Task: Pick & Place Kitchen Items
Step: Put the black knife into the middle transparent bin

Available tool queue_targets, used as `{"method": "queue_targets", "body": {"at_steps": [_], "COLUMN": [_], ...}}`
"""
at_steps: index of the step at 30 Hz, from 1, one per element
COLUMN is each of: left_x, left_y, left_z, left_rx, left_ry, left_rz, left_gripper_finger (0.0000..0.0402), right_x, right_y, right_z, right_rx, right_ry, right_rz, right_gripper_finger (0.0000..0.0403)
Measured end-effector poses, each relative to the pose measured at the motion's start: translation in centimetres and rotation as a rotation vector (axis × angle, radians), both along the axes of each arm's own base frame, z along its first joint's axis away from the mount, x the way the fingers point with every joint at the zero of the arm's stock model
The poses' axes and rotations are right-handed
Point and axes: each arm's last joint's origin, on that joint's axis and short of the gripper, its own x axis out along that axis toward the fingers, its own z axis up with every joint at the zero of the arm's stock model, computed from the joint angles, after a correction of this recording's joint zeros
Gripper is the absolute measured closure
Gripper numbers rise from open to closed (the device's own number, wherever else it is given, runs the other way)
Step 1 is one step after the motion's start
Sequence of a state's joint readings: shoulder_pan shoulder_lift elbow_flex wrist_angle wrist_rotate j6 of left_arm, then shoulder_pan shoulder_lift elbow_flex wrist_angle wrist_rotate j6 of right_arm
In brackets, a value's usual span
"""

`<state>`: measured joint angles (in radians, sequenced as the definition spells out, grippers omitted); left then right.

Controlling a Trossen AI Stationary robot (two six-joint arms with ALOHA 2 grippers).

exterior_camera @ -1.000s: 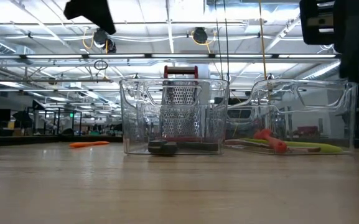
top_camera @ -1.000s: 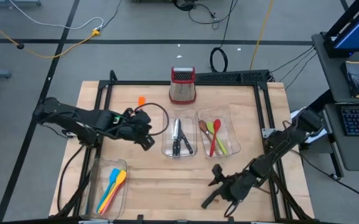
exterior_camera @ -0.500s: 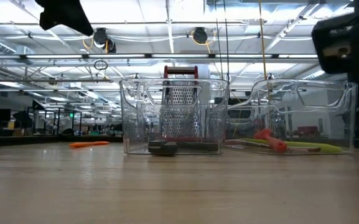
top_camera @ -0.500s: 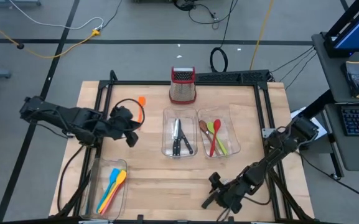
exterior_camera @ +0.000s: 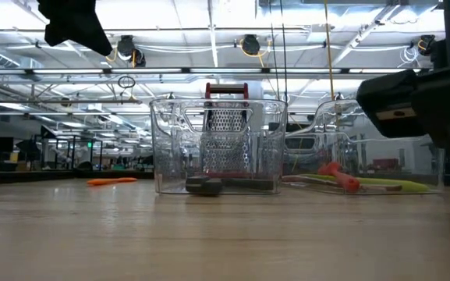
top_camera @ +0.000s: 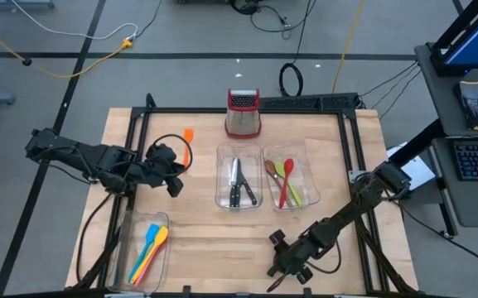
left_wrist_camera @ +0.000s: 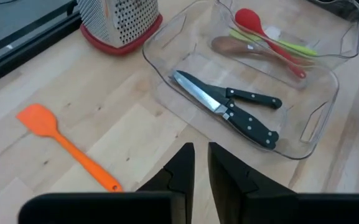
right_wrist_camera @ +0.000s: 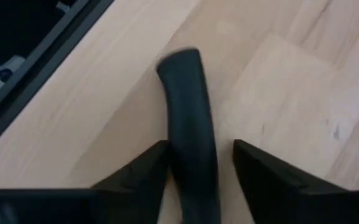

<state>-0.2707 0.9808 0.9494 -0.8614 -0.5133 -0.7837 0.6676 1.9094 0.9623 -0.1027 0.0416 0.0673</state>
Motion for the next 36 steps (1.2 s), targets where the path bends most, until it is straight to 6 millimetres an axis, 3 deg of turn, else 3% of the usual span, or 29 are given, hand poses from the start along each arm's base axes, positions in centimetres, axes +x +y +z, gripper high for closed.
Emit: {"method": "queue_targets", "body": {"at_steps": [5, 11, 15, 21, 28, 32, 36], "left_x": [0.0, 0.0, 0.0, 0.0, 0.1, 0.1, 0.3], "left_y": [0.0, 0.0, -0.1, -0.1, -0.2, -0.3, -0.3], "left_z": [0.0, 0.0, 0.0, 0.0, -0.1, -0.1, 0.1], "left_rx": [0.009, -0.002, -0.007, -0.009, -0.039, -0.044, -0.036], "left_ry": [0.005, 0.008, 0.01, 0.009, 0.02, 0.025, 0.009], "left_rz": [-0.01, -0.02, -0.025, -0.026, -0.068, -0.094, -0.114], "left_gripper_finger": [0.0355, 0.0355, 0.0355, 0.0355, 0.0355, 0.0355, 0.0355], "right_x": [0.3, 0.6, 0.8, 0.5, 0.2, -0.5, -0.8], "right_y": [0.0, 0.2, 0.6, 0.4, 0.2, -0.5, -1.5], "right_z": [-0.3, -0.1, 1.1, 4.4, 11.1, 14.9, 17.1], "right_rx": [-0.002, 0.021, 0.07, 0.123, 0.191, 0.117, -0.021], "right_ry": [-0.017, -0.055, -0.13, -0.215, -0.524, -0.759, -0.919], "right_rz": [-0.001, -0.001, 0.018, 0.031, 0.183, 0.314, 0.419], "right_gripper_finger": [0.0312, 0.0312, 0.0312, 0.0312, 0.0312, 0.0312, 0.0312]}}
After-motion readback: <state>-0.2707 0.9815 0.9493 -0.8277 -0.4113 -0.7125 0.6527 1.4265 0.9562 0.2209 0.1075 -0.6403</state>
